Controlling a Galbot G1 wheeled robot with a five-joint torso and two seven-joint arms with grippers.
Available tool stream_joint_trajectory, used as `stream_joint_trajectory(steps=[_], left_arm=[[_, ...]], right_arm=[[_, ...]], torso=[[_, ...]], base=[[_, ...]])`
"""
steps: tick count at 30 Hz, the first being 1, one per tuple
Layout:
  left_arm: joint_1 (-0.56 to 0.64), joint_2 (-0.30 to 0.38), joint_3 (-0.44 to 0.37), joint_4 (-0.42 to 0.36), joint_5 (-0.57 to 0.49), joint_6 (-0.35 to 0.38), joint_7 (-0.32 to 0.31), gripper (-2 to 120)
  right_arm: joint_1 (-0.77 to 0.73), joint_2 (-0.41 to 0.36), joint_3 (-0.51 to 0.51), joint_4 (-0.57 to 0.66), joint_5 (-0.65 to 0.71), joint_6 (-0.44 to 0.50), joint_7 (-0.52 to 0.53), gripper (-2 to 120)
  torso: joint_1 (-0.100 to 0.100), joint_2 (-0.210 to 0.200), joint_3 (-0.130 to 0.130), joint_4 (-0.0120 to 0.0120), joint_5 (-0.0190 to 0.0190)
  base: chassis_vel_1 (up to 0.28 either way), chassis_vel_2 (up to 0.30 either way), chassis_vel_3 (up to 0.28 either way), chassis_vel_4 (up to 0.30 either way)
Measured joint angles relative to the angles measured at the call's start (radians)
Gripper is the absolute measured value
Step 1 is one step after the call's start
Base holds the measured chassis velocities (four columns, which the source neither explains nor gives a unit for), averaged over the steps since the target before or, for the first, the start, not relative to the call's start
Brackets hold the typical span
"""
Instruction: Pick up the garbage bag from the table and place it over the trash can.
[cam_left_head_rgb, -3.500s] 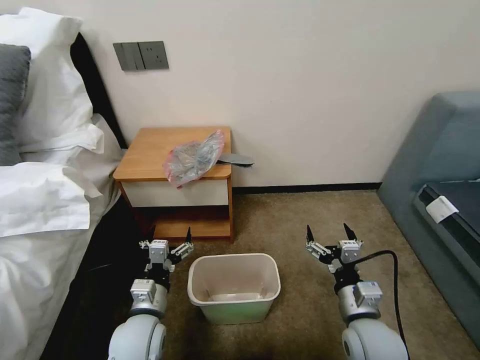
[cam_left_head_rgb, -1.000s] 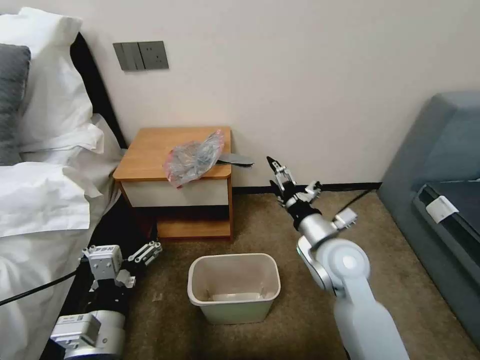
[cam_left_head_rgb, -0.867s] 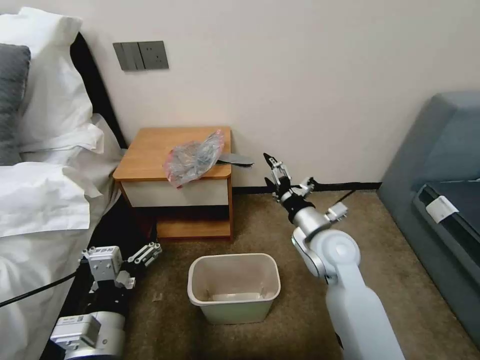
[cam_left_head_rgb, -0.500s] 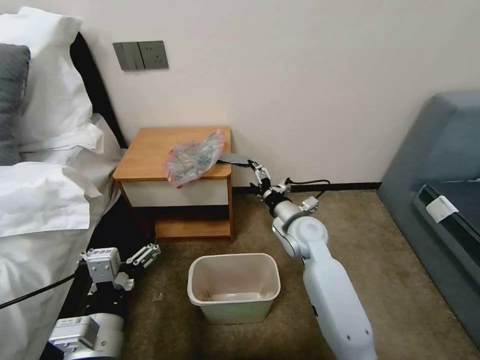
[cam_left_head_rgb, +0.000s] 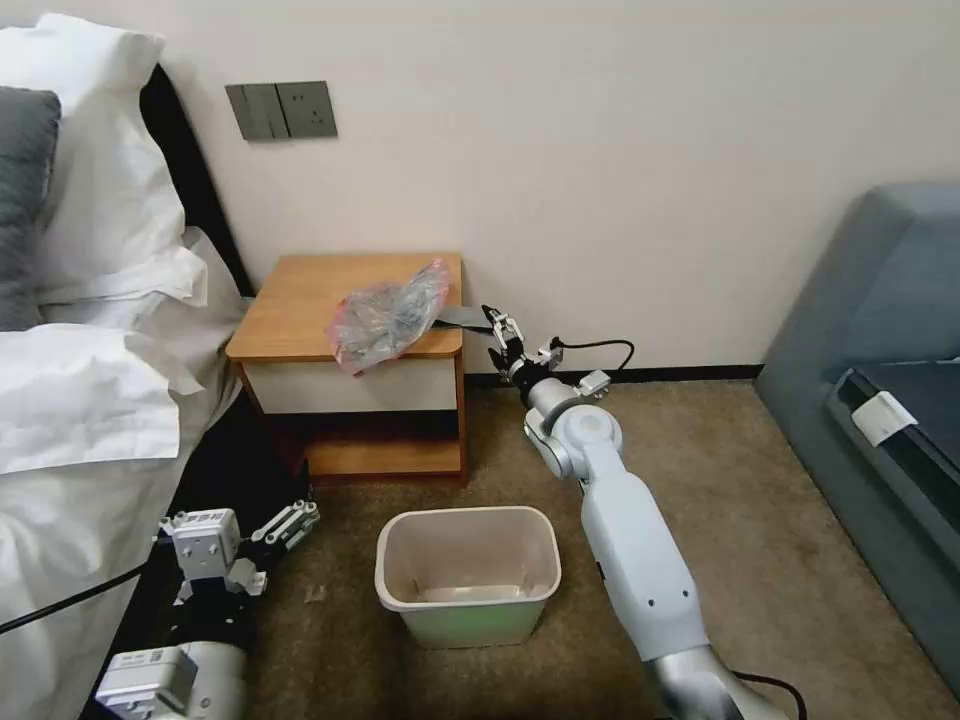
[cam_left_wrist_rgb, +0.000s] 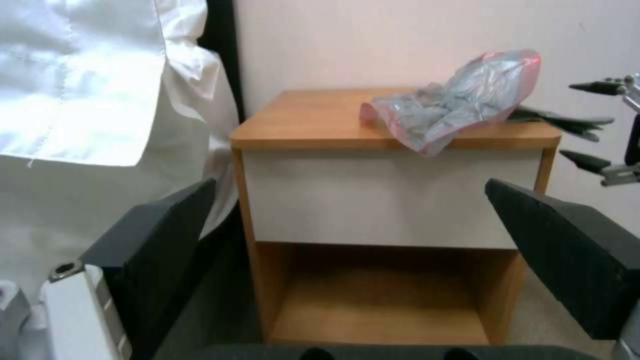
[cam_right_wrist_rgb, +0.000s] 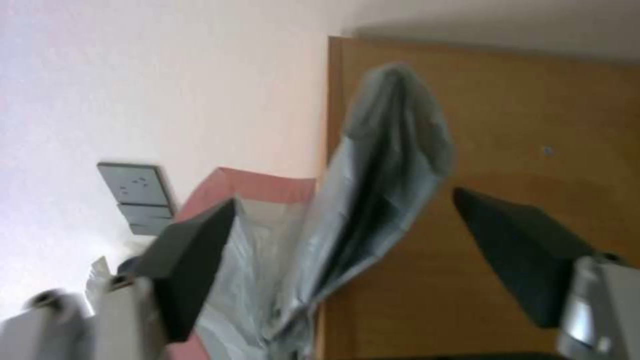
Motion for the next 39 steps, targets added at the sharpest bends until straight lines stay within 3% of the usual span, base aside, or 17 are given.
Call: stream_joint_trajectory(steps=[6, 10, 12, 22, 29, 39], left_arm=[[0.0, -0.005, 0.005, 0.0, 0.002, -0.001, 0.002, 100], [-0.001, -0.005, 0.005, 0.0, 0.003, -0.002, 0.003, 100], [-0.001, -0.005, 0.005, 0.0, 0.004, -0.002, 0.004, 100], [-0.006, -0.004, 0.006, 0.0, 0.006, -0.012, 0.004, 100], [-0.013, -0.003, 0.006, 0.0, 0.006, -0.024, 0.005, 100], [-0.04, 0.004, 0.006, 0.0, -0.003, -0.028, 0.006, 100]], right_arm=[[0.011, 0.0, 0.0, -0.005, -0.001, 0.001, -0.004, 60], [0.012, 0.002, 0.002, -0.005, -0.001, 0.001, -0.004, 52], [0.012, 0.002, 0.003, -0.001, -0.002, 0.003, -0.001, 39], [0.012, 0.001, 0.006, 0.005, -0.011, 0.013, 0.03, 4], [-0.008, 0.001, -0.001, 0.031, -0.027, 0.019, 0.048, 0], [-0.19, -0.035, -0.03, 0.259, 0.0, 0.022, 0.136, 0]], torso=[[0.0, 0.0, 0.0, 0.0, 0.0], [0.0, 0.0, 0.0, 0.0, 0.0], [0.0, 0.0, 0.0, 0.0, 0.0], [0.0, 0.0, 0.0, 0.0, 0.0], [0.0, 0.0, 0.0, 0.0, 0.0], [0.0, 0.0, 0.0, 0.0, 0.0]], base=[[0.0, 0.0, 0.0, 0.0], [0.0, 0.0, 0.0, 0.0], [0.0, 0.0, 0.0, 0.0], [0.0, 0.0, 0.0, 0.0], [0.0, 0.0, 0.0, 0.0], [0.0, 0.0, 0.0, 0.0]])
